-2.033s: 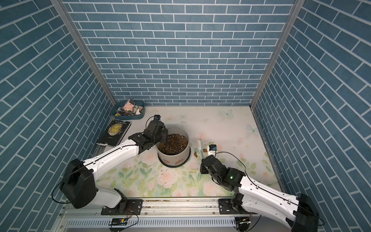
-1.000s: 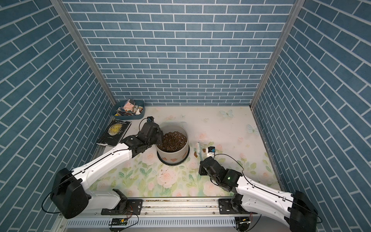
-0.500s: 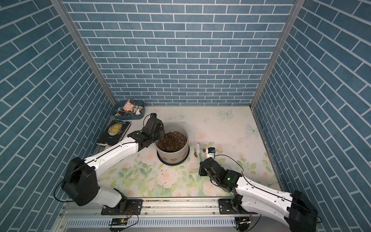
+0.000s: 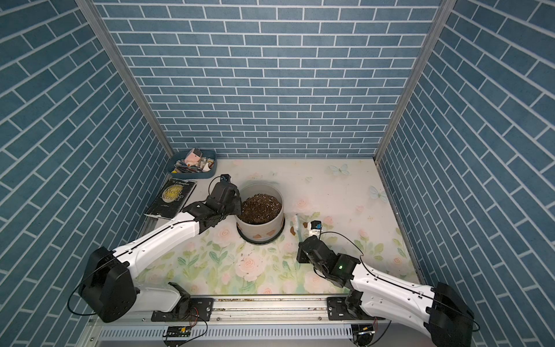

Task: Scrub the dried mud off the ceramic pot
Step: Rotate the pot on the tray.

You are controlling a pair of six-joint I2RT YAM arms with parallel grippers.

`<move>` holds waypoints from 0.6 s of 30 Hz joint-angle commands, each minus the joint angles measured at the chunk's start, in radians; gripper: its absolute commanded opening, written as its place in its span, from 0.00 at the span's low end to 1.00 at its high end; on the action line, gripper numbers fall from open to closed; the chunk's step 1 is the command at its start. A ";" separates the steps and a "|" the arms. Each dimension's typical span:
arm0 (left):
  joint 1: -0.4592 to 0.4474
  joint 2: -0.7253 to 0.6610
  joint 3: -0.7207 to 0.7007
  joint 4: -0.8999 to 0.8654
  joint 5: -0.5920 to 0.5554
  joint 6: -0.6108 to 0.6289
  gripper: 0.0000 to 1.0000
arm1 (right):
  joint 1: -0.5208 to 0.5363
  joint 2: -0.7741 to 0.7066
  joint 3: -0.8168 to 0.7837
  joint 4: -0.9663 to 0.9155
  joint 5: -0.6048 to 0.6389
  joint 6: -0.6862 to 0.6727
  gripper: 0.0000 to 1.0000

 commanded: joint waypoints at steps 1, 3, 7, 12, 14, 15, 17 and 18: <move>-0.004 -0.045 -0.027 -0.020 0.021 -0.035 0.00 | 0.003 0.008 -0.006 0.016 0.016 0.015 0.00; -0.011 -0.057 -0.033 -0.026 0.026 -0.042 0.00 | 0.003 0.019 -0.003 0.029 0.009 0.015 0.00; -0.022 -0.076 -0.038 -0.028 0.062 -0.066 0.00 | 0.003 0.062 -0.004 0.079 -0.013 0.016 0.00; -0.022 -0.087 -0.049 0.012 0.113 -0.081 0.23 | 0.004 0.123 0.001 0.147 -0.037 0.014 0.00; -0.022 -0.071 -0.032 0.010 0.081 -0.069 0.31 | 0.003 0.148 0.001 0.158 -0.036 0.025 0.00; -0.021 -0.062 -0.023 0.007 0.070 -0.061 0.32 | 0.001 0.159 0.001 0.164 -0.035 0.026 0.00; -0.019 -0.048 -0.006 0.004 0.054 -0.054 0.34 | -0.002 0.185 0.002 0.186 -0.041 0.024 0.00; -0.020 -0.045 -0.002 0.005 0.049 -0.052 0.34 | -0.002 0.200 0.002 0.203 -0.049 0.022 0.00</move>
